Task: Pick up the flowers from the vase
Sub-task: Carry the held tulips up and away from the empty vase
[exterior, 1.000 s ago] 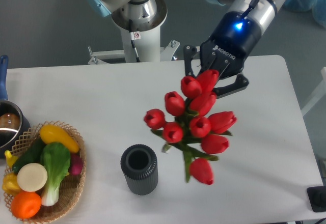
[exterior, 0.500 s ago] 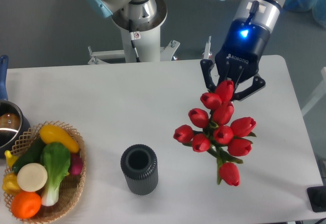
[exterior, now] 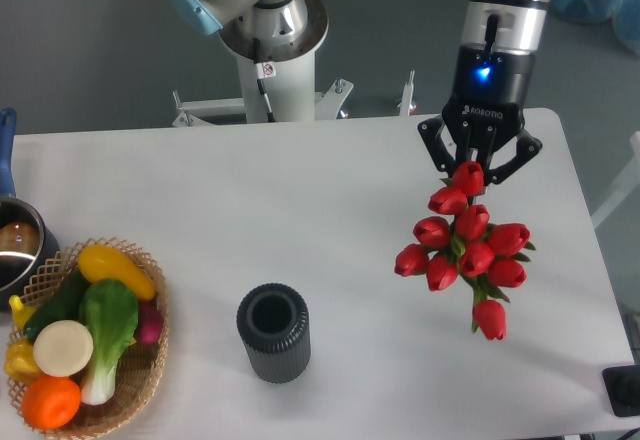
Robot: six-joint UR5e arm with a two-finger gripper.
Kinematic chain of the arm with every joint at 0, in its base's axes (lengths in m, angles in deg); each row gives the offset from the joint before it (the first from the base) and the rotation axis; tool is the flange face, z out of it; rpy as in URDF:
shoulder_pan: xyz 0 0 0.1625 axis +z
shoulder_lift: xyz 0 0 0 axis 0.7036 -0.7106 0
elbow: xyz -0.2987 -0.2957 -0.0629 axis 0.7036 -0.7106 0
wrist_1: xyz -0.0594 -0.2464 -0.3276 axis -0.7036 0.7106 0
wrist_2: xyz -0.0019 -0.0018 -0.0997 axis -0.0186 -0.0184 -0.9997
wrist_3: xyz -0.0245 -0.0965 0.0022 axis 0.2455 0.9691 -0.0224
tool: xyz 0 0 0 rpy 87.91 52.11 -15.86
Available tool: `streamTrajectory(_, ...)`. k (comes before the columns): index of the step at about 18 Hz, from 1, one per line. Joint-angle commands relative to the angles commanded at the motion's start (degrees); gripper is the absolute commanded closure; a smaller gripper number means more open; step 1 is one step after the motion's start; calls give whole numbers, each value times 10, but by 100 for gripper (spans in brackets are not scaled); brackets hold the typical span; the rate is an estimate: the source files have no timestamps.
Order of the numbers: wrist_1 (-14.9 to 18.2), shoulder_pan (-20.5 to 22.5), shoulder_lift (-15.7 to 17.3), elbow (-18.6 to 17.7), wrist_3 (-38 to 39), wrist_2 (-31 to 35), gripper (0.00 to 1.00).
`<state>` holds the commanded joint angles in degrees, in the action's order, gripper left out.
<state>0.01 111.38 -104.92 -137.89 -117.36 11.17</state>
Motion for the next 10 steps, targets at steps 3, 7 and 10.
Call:
streamTrajectory(3,117,-15,1,33,-32,76,100)
streamTrajectory(7,158,-33,3,42,-37,133,100)
streamTrajectory(10,173,-47,1,41,-37,170,100)
